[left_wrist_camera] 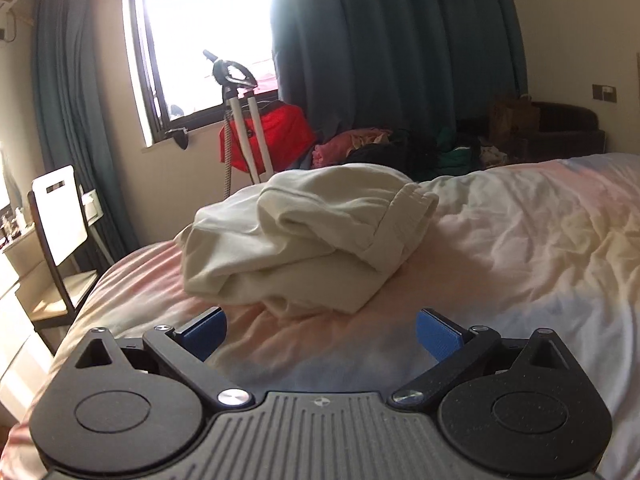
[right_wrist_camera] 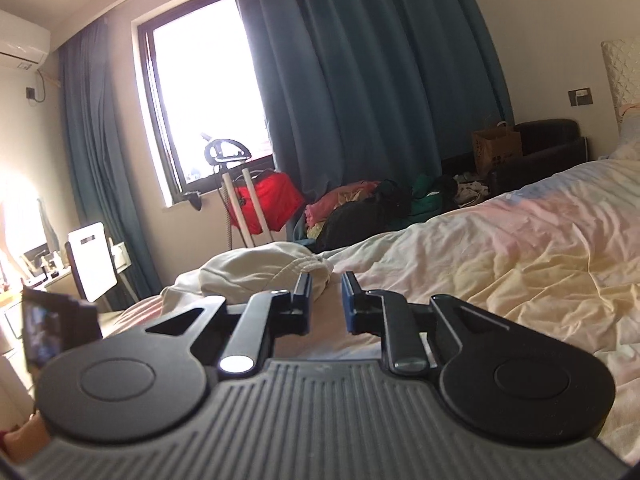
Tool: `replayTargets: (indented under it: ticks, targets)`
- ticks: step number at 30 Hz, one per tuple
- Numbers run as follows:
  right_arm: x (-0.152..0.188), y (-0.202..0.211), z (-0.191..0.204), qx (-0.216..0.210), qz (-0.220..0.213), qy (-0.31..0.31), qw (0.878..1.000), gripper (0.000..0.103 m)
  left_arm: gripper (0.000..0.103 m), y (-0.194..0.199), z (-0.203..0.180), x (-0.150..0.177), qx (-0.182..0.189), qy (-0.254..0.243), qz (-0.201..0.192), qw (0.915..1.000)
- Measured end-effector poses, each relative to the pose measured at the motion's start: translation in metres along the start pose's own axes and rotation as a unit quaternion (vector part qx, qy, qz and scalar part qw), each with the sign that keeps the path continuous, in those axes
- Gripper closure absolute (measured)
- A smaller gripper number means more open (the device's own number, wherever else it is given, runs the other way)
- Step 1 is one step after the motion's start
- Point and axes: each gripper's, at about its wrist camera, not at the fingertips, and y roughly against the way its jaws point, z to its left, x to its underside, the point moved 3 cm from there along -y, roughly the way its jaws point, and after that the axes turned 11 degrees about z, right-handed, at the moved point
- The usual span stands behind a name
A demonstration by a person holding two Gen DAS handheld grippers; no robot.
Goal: Fold clothes
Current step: 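Grasp a ribbed cuff of the cream sweatpants with the left gripper, then lift the cuff with the left gripper and spread the pants leg out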
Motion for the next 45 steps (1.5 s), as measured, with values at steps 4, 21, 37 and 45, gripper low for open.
replayTargets:
  ticks: [4,21,37,45]
  targets:
    - [0.013,-0.032,-0.019,0.009,0.033,-0.032,0.999,0.084,0.003,-0.072,-0.029,-0.052,0.004,-0.033,-0.014,0.9994]
    - [0.043,-0.083,-0.037,0.012,0.096,-0.06,0.993,0.082,0.092,-0.159,-0.086,-0.124,-0.07,-0.046,-0.046,0.9954]
    - [0.035,-0.043,0.0,-0.001,0.021,0.003,1.0,0.082,0.097,0.135,0.053,-0.084,-0.001,0.045,-0.15,0.9876]
    - [0.04,-0.008,0.019,-0.048,0.041,0.02,0.998,0.082,0.097,0.224,0.109,0.039,0.044,0.048,-0.099,0.993]
